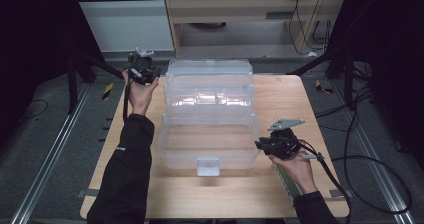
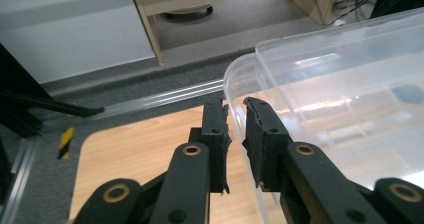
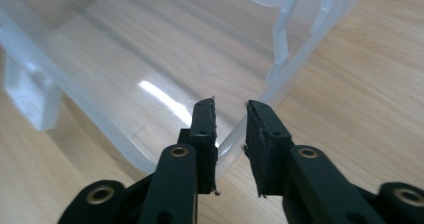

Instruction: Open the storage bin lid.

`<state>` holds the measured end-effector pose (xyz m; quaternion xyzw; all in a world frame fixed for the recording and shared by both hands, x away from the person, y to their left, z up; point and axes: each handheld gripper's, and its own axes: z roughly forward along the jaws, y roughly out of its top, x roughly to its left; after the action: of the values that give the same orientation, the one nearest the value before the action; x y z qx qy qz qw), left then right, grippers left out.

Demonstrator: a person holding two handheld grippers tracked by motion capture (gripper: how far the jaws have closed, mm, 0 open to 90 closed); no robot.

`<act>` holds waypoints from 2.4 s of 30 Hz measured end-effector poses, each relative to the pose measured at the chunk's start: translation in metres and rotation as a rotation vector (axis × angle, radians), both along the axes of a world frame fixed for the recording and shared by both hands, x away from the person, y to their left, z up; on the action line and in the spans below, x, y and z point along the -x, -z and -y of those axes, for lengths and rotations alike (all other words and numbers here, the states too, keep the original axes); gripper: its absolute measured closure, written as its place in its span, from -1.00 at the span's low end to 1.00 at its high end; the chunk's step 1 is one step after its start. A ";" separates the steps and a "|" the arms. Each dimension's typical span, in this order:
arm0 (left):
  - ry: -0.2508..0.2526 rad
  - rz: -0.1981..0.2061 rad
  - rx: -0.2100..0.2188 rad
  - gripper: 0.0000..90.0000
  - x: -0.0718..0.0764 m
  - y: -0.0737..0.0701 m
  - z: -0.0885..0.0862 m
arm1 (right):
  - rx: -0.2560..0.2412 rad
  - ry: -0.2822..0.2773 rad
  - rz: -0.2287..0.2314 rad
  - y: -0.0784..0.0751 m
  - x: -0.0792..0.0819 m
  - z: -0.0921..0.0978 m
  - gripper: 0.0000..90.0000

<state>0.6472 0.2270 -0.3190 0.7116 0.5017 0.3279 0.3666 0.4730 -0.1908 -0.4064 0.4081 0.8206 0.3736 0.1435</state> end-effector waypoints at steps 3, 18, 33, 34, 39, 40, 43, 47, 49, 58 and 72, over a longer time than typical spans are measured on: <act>0.028 0.011 0.017 0.70 0.019 -0.001 -0.009 | 0.003 -0.005 0.003 0.000 0.000 0.000 0.65; 0.140 0.015 0.041 0.47 0.115 0.009 -0.042 | 0.002 -0.005 0.001 0.000 0.000 0.000 0.64; 0.239 -0.090 0.032 0.39 0.159 0.057 -0.026 | -0.003 -0.004 -0.001 0.000 0.000 0.001 0.64; 0.248 -0.102 0.032 0.39 0.161 0.060 -0.025 | -0.003 -0.004 -0.001 0.000 0.000 0.001 0.64; 0.262 -0.141 -0.007 0.38 0.163 0.074 -0.019 | -0.003 0.000 -0.002 0.000 0.000 0.000 0.64; 0.264 -0.149 -0.003 0.39 0.163 0.075 -0.019 | -0.003 0.000 -0.002 0.000 0.000 0.000 0.64; 0.264 -0.172 -0.025 0.39 0.162 0.081 -0.016 | -0.003 0.005 -0.003 0.000 0.000 0.000 0.64; 0.275 -0.194 -0.023 0.42 0.161 0.088 -0.012 | -0.003 0.006 0.000 0.000 0.000 0.000 0.64; 0.277 -0.204 -0.039 0.44 0.161 0.091 -0.010 | -0.004 0.010 0.000 0.000 0.001 0.000 0.65; 0.271 -0.202 -0.032 0.46 0.164 0.096 -0.009 | -0.003 0.012 0.004 0.001 0.001 0.000 0.65; 0.270 -0.199 -0.035 0.48 0.175 0.094 -0.007 | -0.002 0.013 -0.015 -0.001 0.002 0.001 0.65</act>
<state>0.4727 0.2343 -0.4135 0.8077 0.4295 0.2123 0.3436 0.4709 -0.1916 -0.4058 0.4161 0.8187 0.3705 0.1393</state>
